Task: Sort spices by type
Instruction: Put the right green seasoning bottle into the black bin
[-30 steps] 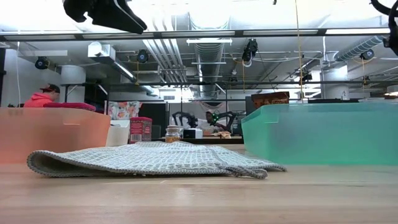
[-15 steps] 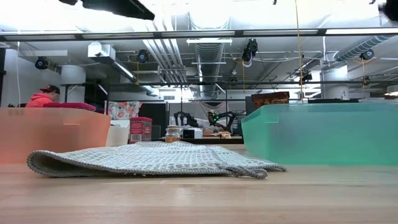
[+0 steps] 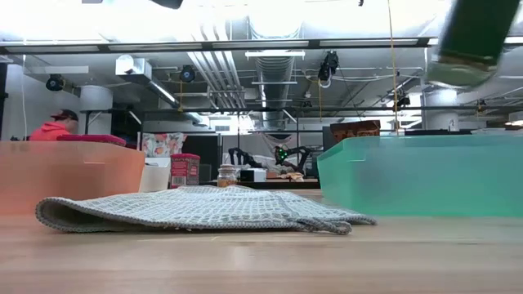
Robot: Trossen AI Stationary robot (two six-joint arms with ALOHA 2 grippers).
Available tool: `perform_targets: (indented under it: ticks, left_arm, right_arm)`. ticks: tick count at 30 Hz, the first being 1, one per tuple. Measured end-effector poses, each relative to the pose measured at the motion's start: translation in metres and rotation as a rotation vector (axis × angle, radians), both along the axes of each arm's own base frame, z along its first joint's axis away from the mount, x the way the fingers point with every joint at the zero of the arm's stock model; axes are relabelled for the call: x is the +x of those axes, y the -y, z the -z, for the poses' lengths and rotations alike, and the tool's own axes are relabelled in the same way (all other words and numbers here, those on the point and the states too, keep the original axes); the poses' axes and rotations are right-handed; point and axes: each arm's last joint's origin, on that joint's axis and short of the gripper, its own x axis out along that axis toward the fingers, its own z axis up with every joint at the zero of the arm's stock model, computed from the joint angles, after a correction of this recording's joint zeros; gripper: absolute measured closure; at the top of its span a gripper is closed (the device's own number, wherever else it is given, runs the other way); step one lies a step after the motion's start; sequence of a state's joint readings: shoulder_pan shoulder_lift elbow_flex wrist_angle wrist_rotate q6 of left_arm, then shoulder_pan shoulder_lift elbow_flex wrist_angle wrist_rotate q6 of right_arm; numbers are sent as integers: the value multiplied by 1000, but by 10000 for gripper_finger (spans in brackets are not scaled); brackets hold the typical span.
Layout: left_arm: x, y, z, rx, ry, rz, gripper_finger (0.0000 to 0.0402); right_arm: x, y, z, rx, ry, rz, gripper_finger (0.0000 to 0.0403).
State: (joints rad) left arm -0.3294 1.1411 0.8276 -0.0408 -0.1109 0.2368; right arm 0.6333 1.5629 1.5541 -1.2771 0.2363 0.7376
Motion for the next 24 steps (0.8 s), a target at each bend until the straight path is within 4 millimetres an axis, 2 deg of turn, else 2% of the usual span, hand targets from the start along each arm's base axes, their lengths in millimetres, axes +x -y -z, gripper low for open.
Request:
perform_targets:
  ticks: [6, 12, 15, 24]
  left_arm:
    - [19, 7, 18, -54, -46, -1, 127]
    - [38, 15, 36, -121, -103, 31, 127]
    - [46, 17, 41, -132, -112, 41, 127]
    - [61, 16, 50, -148, -127, 16, 127]
  right_arm:
    - [58, -17, 16, -191, 15, -598, 211]
    - [96, -16, 1, -337, 67, -889, 211]
    - [106, -14, -4, -426, 74, -992, 211]
    - [111, -8, -7, -669, 23, -1166, 211]
